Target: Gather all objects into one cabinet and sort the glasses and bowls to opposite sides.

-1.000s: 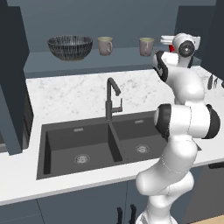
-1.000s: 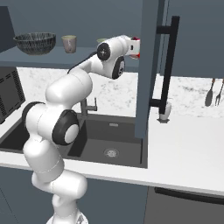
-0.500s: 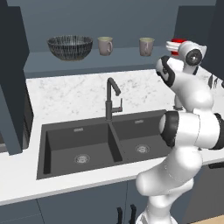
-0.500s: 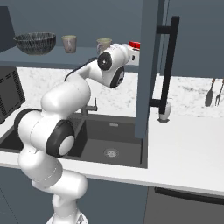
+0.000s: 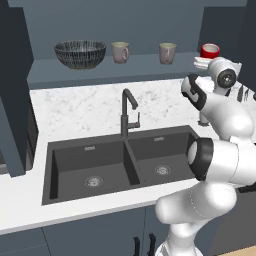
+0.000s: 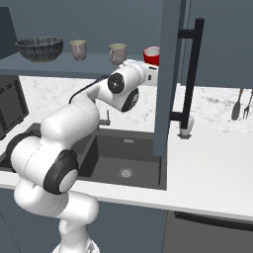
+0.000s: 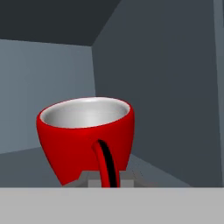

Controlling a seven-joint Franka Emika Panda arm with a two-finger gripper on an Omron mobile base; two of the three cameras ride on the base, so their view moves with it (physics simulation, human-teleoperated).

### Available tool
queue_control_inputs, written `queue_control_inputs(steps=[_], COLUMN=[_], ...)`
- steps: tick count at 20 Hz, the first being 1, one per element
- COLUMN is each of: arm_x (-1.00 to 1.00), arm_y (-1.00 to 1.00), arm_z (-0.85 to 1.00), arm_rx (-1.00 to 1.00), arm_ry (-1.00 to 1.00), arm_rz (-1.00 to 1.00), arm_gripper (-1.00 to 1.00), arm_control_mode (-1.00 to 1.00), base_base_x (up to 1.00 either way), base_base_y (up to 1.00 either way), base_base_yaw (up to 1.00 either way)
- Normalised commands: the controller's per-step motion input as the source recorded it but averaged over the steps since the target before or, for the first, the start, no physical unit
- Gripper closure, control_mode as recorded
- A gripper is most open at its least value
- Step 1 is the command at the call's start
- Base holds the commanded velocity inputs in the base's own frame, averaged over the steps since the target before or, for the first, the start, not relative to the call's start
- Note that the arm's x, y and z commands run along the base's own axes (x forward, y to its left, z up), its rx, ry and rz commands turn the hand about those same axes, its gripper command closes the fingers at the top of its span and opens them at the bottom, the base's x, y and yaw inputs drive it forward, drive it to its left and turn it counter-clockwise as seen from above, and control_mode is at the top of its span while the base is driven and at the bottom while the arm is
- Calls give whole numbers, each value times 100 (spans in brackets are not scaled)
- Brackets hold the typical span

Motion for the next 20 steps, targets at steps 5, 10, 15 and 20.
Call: queue_control_inputs(steps=[5, 10, 15, 20], arm_x=[5, 32, 34, 6], arm_y=[0, 5, 14, 1], arm_z=[2, 17, 14, 0], arm_rx=[0, 0, 0, 0], arm_ry=[2, 10, 16, 9], arm_rz=[0, 0, 0, 0], arm_gripper=[100, 100, 100, 100], arm_control_mode=[-100, -100, -100, -100], base_base_x=[0, 0, 0, 0], base_base_y=[0, 0, 0, 0], base_base_yaw=[0, 0, 0, 0])
